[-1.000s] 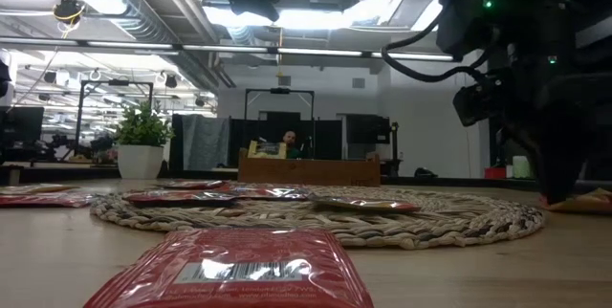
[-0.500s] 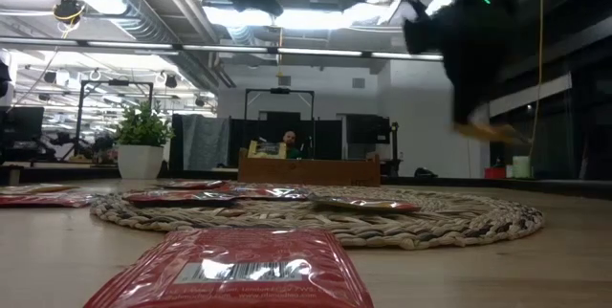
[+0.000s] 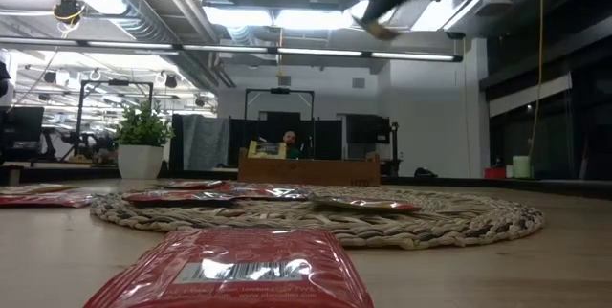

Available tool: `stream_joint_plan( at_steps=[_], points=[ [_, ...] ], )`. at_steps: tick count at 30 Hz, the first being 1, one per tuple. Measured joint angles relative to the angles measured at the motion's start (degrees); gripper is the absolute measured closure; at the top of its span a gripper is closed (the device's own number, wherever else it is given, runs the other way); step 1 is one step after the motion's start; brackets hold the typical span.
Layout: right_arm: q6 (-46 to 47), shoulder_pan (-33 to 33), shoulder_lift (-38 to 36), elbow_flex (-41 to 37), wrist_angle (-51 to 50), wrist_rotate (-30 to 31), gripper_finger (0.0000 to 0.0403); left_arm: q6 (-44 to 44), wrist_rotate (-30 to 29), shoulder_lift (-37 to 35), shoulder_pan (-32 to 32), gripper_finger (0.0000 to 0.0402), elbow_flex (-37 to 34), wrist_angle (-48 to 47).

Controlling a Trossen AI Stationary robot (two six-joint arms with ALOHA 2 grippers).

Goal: Pick & Place Tea
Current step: Put the orange tea bag into the middle of the wooden organizer

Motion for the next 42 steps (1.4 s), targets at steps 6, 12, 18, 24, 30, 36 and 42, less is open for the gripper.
stream_joint_plan(
  at_steps=[6,12,18,24,30,36,42],
  points=[
    [-5.51,-0.52,-0.02,7.58,3.86,8.86,0.0395,0.39,-0.33,-0.14,0.0,0.0192,0.0,3.14],
    [-12.21,-0.5,-0.13,11.13,11.51,15.79,0.0395,1.43,-7.14,-0.14,0.0,0.0192,0.0,9.89],
    [-16.84,-0.5,-0.11,11.15,20.76,16.92,0.0395,1.41,-9.24,0.27,-0.05,0.0192,0.04,18.2],
    [-22.41,-0.5,-0.11,11.15,29.9,17.7,0.0395,0.86,-8.93,2.38,-0.09,0.0192,0.04,18.41],
    [-25.7,-0.5,-0.1,11.14,34.94,17.78,0.0395,0.52,-8.03,4.49,-0.54,0.0192,0.04,21.87],
    [-27.0,-0.5,-0.09,11.13,36.04,17.78,0.0395,0.49,-9.83,5.32,-1.26,0.0192,0.02,28.29],
    [-28.56,-0.5,-0.09,11.1,36.01,17.74,0.0395,2.43,-14.56,5.72,-1.73,0.0192,0.04,32.17]
  ],
)
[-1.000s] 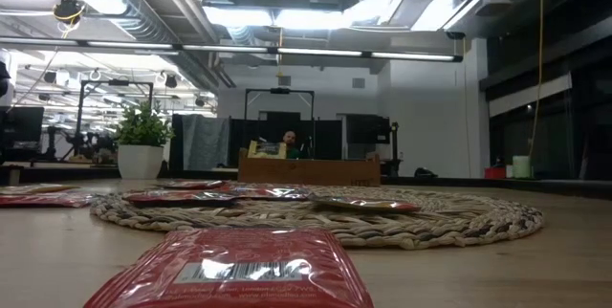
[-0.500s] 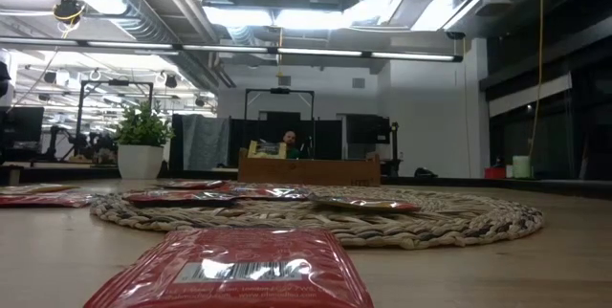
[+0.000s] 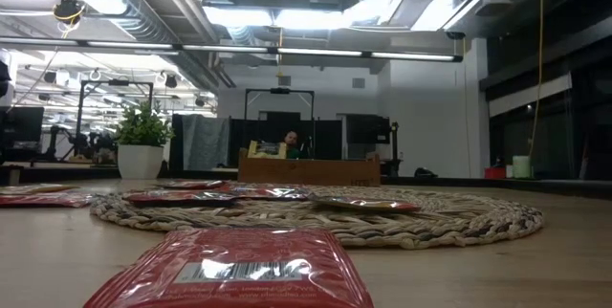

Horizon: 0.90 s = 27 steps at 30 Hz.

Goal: Pick & Place Tea
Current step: Put the orange tea bag into the middle of the wooden organizer

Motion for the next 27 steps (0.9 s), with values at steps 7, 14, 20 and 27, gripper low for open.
stream_joint_plan(
  at_steps=[7,14,20,27],
  points=[
    [-1.66,0.0,0.0,0.0,-0.02,-0.04,0.0395,-0.35,1.0,-0.07,0.0,0.0192,0.0,0.57],
    [-4.69,0.0,0.0,0.0,-0.37,-0.77,0.0395,-0.95,1.16,-0.06,-0.09,0.0192,0.0,1.51],
    [-9.38,0.0,0.0,-0.02,-2.97,-3.49,0.0395,-0.93,1.19,-0.07,-0.09,0.0192,0.0,2.95],
    [-13.44,0.0,0.02,-0.02,-5.31,-3.61,0.0395,-0.91,1.19,-0.07,-0.09,0.0192,0.0,2.99]
  ],
)
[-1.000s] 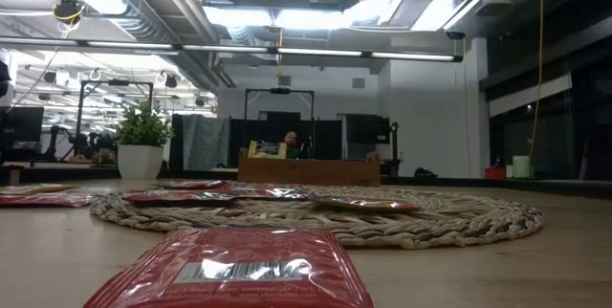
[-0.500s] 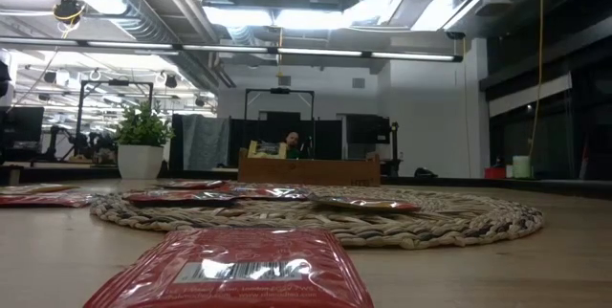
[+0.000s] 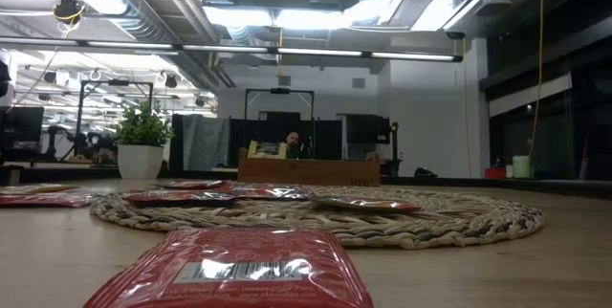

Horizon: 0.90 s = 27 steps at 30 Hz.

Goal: Pick & Place Tea
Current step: Put the orange tea bag into the middle of the wooden organizer

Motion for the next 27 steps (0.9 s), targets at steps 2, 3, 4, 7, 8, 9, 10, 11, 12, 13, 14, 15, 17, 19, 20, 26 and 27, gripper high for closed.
stream_joint_plan(
  at_steps=[2,3,4,7,8,9,10,11,12,13,14,15,17,19,20,26,27],
  points=[
    [-2.13,0.0,0.0,0.0,-0.13,0.0,0.0395,-0.03,0.0,0.0,0.0,0.0192,0.0,-0.01],
    [-3.31,0.0,0.0,0.0,-0.11,-0.01,0.0395,-0.05,0.0,0.0,0.0,0.0192,0.0,0.0],
    [-4.73,0.0,0.0,0.0,-0.13,-0.03,0.0395,-0.07,-0.02,0.0,0.0,0.0192,0.0,0.0],
    [-9.88,0.01,0.0,0.0,-0.12,-0.13,0.0395,-1.05,-0.04,0.0,0.0,0.0192,0.0,-0.02],
    [-11.4,0.02,0.0,0.0,-0.12,-0.16,0.0395,-1.24,-0.04,0.0,0.0,0.0192,0.0,-0.02],
    [-12.81,0.04,0.16,0.0,-0.08,-0.11,0.0395,-1.28,-0.05,-0.01,0.0,0.0192,0.0,-0.03],
    [-14.22,0.04,0.35,0.0,0.08,-0.09,0.0395,-1.35,-0.26,-0.02,0.0,0.0192,0.0,-0.12],
    [-15.68,0.02,0.49,0.0,0.09,-0.11,0.0395,-1.42,-0.67,-0.02,0.0,0.0192,0.0,-0.35],
    [-17.18,0.02,0.61,-0.02,-0.08,-0.14,0.0395,-1.42,-1.17,-0.04,0.0,0.0192,-0.02,-0.59],
    [-18.43,0.02,0.88,-0.02,-0.04,-0.13,0.0395,-1.44,-1.55,-0.04,0.0,0.0192,-0.02,-0.83],
    [-19.83,0.02,1.12,-0.02,0.35,-0.19,0.0395,-1.44,-1.68,-0.04,0.0,0.0192,-0.02,-0.96],
    [-20.92,0.0,1.28,-0.02,0.26,-0.61,0.0395,-1.46,-1.7,-0.04,0.0,0.0192,-0.02,-1.07],
    [-21.98,0.01,2.01,-0.02,0.3,-1.39,0.0395,-1.46,-1.77,-0.06,0.0,0.0192,-0.02,-1.26],
    [-23.16,0.02,2.56,-0.04,0.43,-1.24,0.0395,-1.85,-1.86,-0.07,0.0,0.0192,-0.02,-1.92],
    [-23.82,0.02,2.85,-0.04,0.34,-1.11,0.0395,-2.35,-2.06,-0.07,0.0,0.0192,-0.03,-2.35],
    [-23.97,0.02,3.43,-0.02,1.09,-0.98,0.0395,-3.23,-3.23,-0.07,0.0,0.0192,-0.04,-5.21],
    [-23.97,0.02,3.43,-0.02,1.16,-0.94,0.0395,-3.46,-3.25,-0.07,0.0,0.0192,-0.06,-5.73]
  ],
)
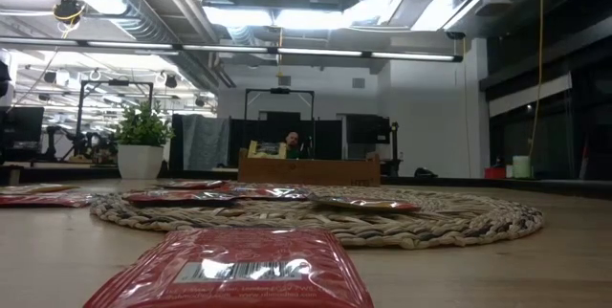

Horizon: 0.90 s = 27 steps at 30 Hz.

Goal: Pick & Place Tea
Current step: Put the orange tea bag into the middle of the wooden organizer

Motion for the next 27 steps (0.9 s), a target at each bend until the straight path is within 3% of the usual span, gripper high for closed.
stream_joint_plan(
  at_steps=[9,14,20,27],
  points=[
    [-0.17,0.0,0.0,0.0,0.59,0.99,0.0395,-0.56,0.3,0.0,0.0,0.0214,0.0,-0.55],
    [-0.17,0.0,0.0,0.0,0.71,0.99,0.0395,-0.56,3.14,0.0,0.0,0.0269,0.01,-0.81],
    [-0.04,0.0,0.0,0.0,0.75,0.93,0.0395,0.17,5.43,0.42,0.37,0.0379,-0.01,-0.82],
    [0.0,-0.02,0.0,0.0,0.72,0.96,0.0386,1.03,4.61,0.42,0.39,0.0398,0.0,-0.78]
  ],
)
